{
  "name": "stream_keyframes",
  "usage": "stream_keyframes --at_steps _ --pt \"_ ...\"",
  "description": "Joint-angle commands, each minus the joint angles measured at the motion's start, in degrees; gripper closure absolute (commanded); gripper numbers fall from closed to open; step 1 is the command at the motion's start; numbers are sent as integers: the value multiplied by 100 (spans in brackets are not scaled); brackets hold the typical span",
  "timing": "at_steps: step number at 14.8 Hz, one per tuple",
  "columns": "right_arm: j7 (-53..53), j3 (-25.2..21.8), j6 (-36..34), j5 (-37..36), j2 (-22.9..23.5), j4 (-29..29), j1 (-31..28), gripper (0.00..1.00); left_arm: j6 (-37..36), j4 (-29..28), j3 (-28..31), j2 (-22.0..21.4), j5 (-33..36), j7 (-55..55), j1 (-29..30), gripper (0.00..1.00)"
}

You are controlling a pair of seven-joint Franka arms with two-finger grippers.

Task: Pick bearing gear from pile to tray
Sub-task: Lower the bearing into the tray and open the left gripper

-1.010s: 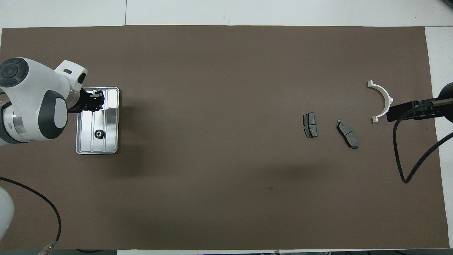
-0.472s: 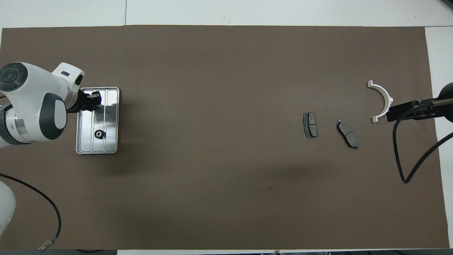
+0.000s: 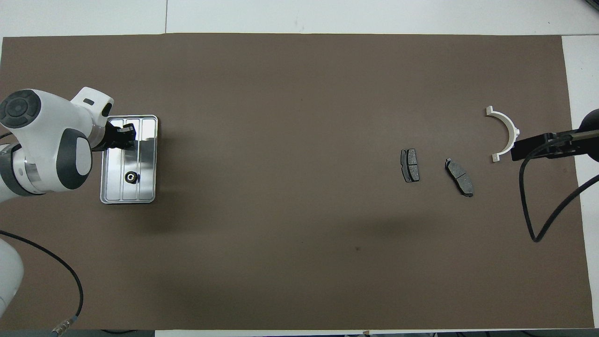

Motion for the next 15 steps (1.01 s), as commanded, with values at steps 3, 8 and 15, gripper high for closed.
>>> stream_keyframes --at_steps 3,8,15 --pt "-136 -46 -72 94 -62 -33 7 0 -175 18 -50 -23 75 50 77 0" --pt "-136 -46 -72 94 -62 -24 -2 0 -1563 660 -33 -391 67 50 130 0" --pt "-136 -37 -81 94 -62 -33 -11 0 -3260 828 -33 -1656 75 59 323 0"
